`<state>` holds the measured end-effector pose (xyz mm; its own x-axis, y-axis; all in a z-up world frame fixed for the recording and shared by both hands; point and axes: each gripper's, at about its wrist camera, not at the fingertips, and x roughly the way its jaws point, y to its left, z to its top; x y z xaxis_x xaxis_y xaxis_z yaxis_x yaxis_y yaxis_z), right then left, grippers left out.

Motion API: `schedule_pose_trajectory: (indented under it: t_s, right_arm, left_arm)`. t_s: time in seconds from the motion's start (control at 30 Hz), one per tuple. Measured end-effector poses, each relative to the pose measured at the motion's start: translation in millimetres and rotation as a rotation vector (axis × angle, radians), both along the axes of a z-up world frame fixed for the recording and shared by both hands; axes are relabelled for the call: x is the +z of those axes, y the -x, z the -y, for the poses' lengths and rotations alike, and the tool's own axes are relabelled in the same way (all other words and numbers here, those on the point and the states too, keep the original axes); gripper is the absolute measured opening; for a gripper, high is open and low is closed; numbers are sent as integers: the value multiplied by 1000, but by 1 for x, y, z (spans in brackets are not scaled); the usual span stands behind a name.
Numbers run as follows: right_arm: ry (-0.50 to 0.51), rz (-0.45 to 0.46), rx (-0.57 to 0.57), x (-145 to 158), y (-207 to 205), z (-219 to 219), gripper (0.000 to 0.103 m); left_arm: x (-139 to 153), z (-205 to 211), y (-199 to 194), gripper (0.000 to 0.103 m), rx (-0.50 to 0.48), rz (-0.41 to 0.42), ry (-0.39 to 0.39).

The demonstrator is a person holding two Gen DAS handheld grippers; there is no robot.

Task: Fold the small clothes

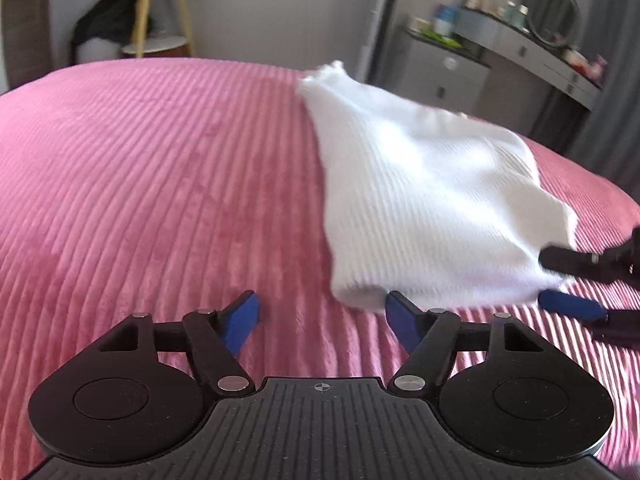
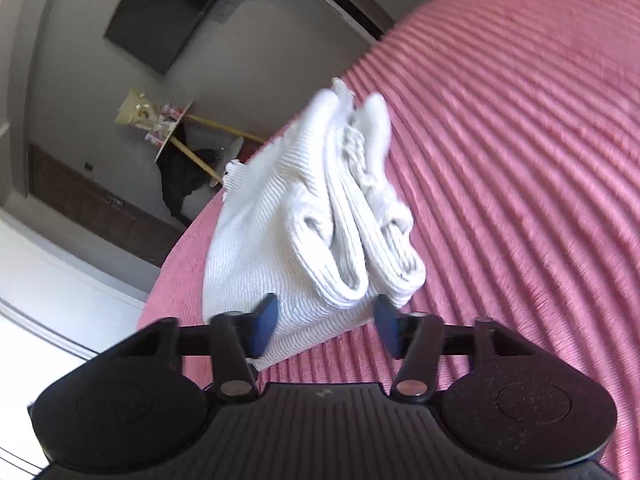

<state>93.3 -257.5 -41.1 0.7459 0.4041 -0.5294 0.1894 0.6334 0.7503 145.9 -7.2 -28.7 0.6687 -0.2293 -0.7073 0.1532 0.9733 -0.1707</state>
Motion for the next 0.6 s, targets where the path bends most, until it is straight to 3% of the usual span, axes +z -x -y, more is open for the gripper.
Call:
schedule_pose_trajectory:
  t_s: [0.13, 0.17, 0.2, 0.27, 0.37, 0.43, 0.47, 0.5, 0.57, 0.6]
  right_arm:
    - [-30, 10, -32, -5, -10, 3, 35]
    - [-25, 16, -46, -5, -13, 3, 16]
    - [-10, 33, -54, -2, -15, 2, 12]
    - [70, 110, -72, 14, -10, -2, 11]
    - [146, 188, -111, 27, 6, 1, 11]
    - [202, 130, -127, 17, 2, 8, 12]
    - [230, 55, -119, 8, -4, 11, 15]
    - [255, 25, -109, 3, -7, 11, 26]
    - [279, 22, -120, 9, -6, 15, 37]
    - [294, 42, -132, 17, -4, 15, 38]
  left_arm:
    - [-4, -9, -2, 68, 13, 6, 25]
    - [-5, -9, -2, 62, 11, 12, 30]
    - [-6, -10, -1, 59, 8, 23, 34]
    - [-8, -10, -1, 51, 3, 48, 33]
    - [-5, -11, 4, 54, -7, 58, 17]
    - [0, -13, 9, 64, -10, 59, 7]
    - [2, -16, 10, 68, -3, 59, 1]
    - [4, -18, 10, 69, 6, 52, -10]
    - [11, -25, 12, 67, 45, 53, -18]
    - [17, -29, 13, 67, 79, 73, -25]
